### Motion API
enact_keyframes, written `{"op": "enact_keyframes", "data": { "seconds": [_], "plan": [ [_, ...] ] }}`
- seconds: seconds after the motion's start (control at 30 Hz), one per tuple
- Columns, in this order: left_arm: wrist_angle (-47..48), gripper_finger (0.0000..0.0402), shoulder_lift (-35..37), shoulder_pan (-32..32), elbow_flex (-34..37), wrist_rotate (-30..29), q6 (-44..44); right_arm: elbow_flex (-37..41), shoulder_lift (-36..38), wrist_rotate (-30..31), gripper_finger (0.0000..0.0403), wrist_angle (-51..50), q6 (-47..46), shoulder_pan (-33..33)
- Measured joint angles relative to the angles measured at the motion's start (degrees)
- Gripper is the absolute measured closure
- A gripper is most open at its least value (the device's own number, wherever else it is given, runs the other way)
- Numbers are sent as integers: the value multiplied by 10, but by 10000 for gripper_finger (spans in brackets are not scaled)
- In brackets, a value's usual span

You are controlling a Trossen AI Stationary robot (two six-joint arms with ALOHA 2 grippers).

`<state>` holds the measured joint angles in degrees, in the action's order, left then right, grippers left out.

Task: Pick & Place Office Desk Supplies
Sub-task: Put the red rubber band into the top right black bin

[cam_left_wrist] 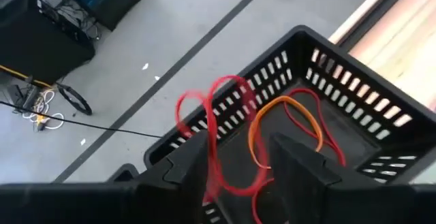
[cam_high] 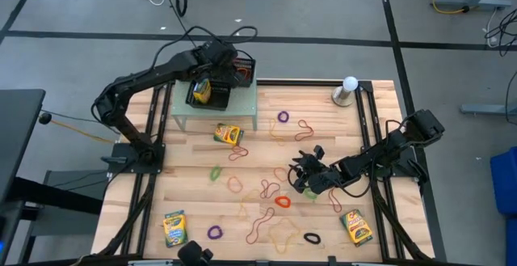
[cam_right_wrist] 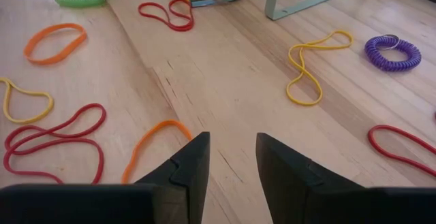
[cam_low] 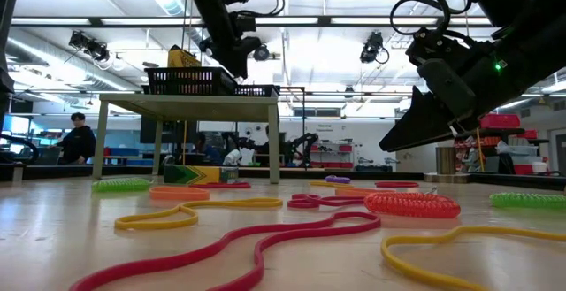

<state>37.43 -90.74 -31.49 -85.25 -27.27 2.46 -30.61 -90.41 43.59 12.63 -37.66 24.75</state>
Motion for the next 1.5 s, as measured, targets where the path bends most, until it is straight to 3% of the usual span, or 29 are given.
{"op": "enact_keyframes", "data": {
  "seconds": [0.33,0.5,0.9,1.1,1.23,1.5],
  "plan": [
    [15,169,0,4,0,8,24,0,0,0,272,0,0,0],
    [24,163,0,5,0,10,63,0,0,0,272,0,0,0],
    [15,175,0,84,0,-109,254,0,0,0,272,0,0,0],
    [16,175,0,89,0,-152,274,0,0,0,272,0,0,0],
    [18,174,0,80,0,-114,249,0,0,0,272,0,0,0],
    [18,148,0,5,0,76,76,0,0,0,272,0,0,0]
  ]
}}
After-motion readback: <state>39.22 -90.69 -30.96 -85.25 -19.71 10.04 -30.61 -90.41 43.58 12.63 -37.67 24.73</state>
